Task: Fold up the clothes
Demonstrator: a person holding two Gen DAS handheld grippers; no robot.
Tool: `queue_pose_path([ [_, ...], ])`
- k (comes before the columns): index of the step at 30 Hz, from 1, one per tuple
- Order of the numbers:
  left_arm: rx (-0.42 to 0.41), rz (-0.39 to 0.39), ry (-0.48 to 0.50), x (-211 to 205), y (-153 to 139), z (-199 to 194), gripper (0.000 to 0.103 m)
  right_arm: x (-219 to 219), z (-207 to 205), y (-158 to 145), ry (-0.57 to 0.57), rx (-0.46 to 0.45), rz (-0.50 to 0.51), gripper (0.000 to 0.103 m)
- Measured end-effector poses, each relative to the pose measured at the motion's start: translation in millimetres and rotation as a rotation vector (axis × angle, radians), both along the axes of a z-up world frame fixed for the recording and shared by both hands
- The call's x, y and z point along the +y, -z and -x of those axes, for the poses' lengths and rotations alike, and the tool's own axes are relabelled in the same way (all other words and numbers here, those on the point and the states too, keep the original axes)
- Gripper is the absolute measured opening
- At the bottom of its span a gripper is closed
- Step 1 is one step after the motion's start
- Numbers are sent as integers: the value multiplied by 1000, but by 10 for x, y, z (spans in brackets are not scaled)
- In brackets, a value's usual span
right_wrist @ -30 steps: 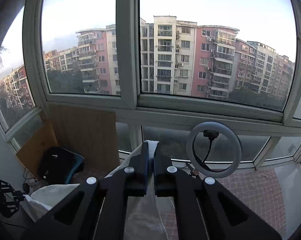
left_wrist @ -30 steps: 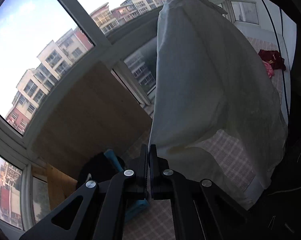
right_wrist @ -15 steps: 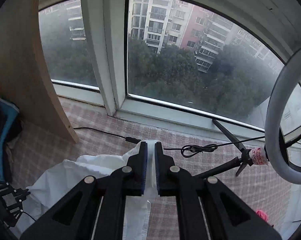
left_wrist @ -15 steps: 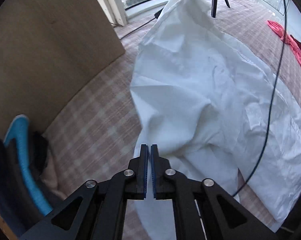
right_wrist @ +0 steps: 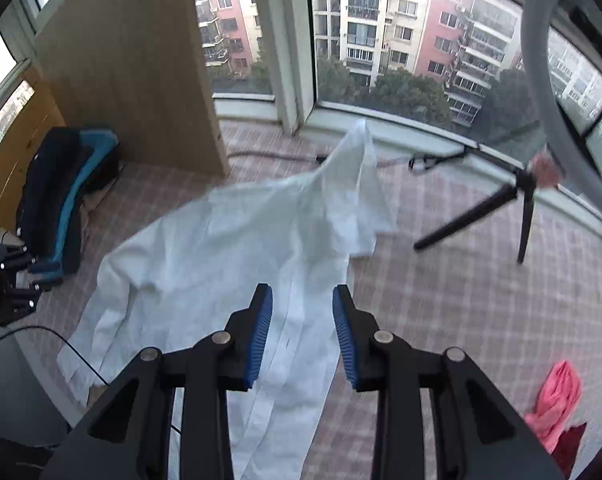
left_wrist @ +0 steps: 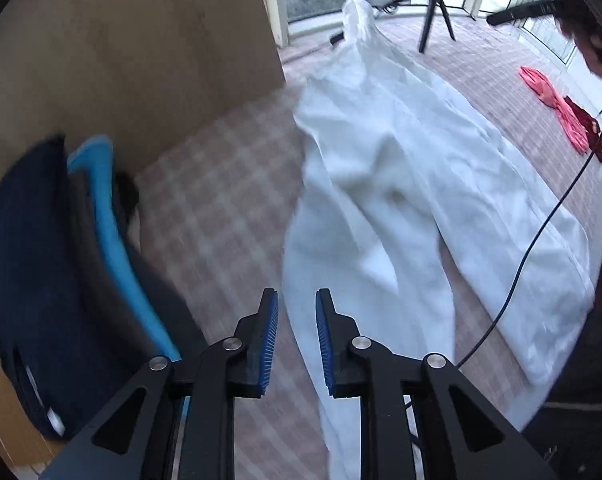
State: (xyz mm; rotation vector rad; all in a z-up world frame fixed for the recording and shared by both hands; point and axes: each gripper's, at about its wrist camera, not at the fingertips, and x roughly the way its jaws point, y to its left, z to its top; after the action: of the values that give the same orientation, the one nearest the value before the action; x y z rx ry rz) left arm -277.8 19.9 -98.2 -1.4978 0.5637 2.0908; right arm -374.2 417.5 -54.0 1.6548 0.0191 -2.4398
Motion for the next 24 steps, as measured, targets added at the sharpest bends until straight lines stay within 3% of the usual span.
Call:
queue_pose_path([
  [4,-48,-20,4,54,197,-642,19,-38,-653,391,38,-46,109,31],
  [8,-61,-94,6,330,406,-919,20,-200,-1021,695,58,-88,151,31],
  [10,-71,-129,-13,488,521,-891,21,-277,-1148,836,56,-109,148,31],
  [12,-36,-114,-28,642,603,-814,22,-318,-1254,914,63,-120,153,31],
  [15,-7,-77,-64,792,703,-643,23,-299,-1373,874,84,-110,191,31],
  [20,-3,-28,-111,784,840,-443,22,-239,-1584,709,94,-63,164,31],
  [23,-44,-59,-133,677,857,-385,1,-184,-1706,681,110,-49,175,31],
  [24,-51,-70,-135,638,842,-377,1,-156,-1741,676,116,-45,179,31],
])
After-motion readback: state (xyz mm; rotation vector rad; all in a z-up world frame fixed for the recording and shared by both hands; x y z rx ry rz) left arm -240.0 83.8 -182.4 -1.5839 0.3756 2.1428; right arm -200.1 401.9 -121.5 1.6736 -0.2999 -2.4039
